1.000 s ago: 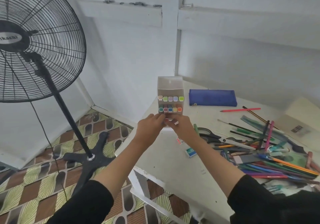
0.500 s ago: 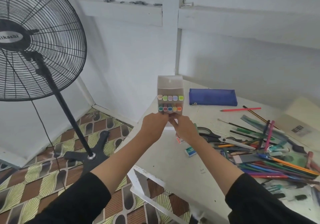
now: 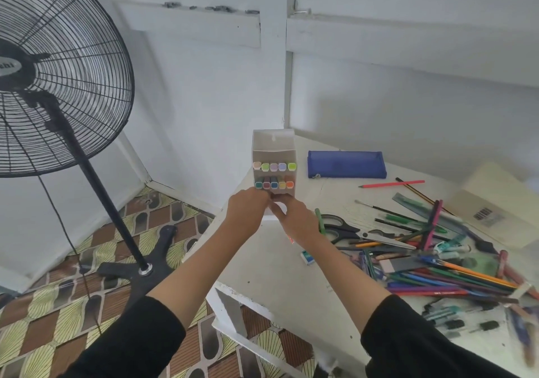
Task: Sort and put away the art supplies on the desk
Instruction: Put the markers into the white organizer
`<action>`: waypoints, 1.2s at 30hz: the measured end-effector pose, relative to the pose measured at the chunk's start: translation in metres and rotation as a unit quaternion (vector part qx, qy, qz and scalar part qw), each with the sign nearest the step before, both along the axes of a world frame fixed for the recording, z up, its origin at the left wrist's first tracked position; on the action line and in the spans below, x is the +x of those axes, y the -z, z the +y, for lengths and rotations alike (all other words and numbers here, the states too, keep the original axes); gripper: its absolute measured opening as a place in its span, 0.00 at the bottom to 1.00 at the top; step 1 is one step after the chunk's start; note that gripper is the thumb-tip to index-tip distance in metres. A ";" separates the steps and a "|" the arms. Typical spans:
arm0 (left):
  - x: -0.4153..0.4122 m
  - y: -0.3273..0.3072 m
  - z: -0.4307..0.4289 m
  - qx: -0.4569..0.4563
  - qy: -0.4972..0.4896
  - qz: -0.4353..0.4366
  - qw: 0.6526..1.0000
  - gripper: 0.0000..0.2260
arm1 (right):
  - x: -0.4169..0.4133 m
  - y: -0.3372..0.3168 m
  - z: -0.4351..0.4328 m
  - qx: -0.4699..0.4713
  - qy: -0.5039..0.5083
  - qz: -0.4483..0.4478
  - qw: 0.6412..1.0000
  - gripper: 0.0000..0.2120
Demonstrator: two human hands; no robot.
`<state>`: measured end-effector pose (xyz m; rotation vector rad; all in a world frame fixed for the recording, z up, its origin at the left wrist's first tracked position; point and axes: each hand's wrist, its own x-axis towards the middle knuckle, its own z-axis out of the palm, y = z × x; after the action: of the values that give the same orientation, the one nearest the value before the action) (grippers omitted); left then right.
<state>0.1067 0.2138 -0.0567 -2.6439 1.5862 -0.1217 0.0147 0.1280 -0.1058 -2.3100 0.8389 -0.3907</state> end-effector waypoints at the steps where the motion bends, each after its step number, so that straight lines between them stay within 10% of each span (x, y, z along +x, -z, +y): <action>1: -0.001 -0.001 0.000 -0.005 -0.007 0.004 1.000 0.12 | 0.000 0.000 0.001 0.001 -0.001 -0.003 1.000 0.15; 9: -0.012 0.021 0.016 -0.196 0.034 0.033 0.980 0.17 | -0.024 -0.013 -0.004 0.035 -0.168 0.055 0.984 0.24; 14: -0.040 0.047 0.013 -0.381 0.136 0.005 0.915 0.06 | -0.083 -0.014 -0.021 0.071 -0.093 -0.056 0.992 0.16; 22: -0.102 0.075 -0.029 -0.230 0.371 0.107 0.893 0.05 | -0.217 -0.010 -0.063 0.065 0.161 -0.127 0.977 0.15; 36: -0.118 0.075 -0.067 0.004 0.324 0.110 0.940 0.13 | -0.288 0.015 -0.041 0.038 0.249 -0.048 0.967 0.14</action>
<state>-0.0112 0.1469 -0.1320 -2.0702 2.4623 0.1604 -0.2736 0.0874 -0.1207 -1.9725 1.3593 -0.6658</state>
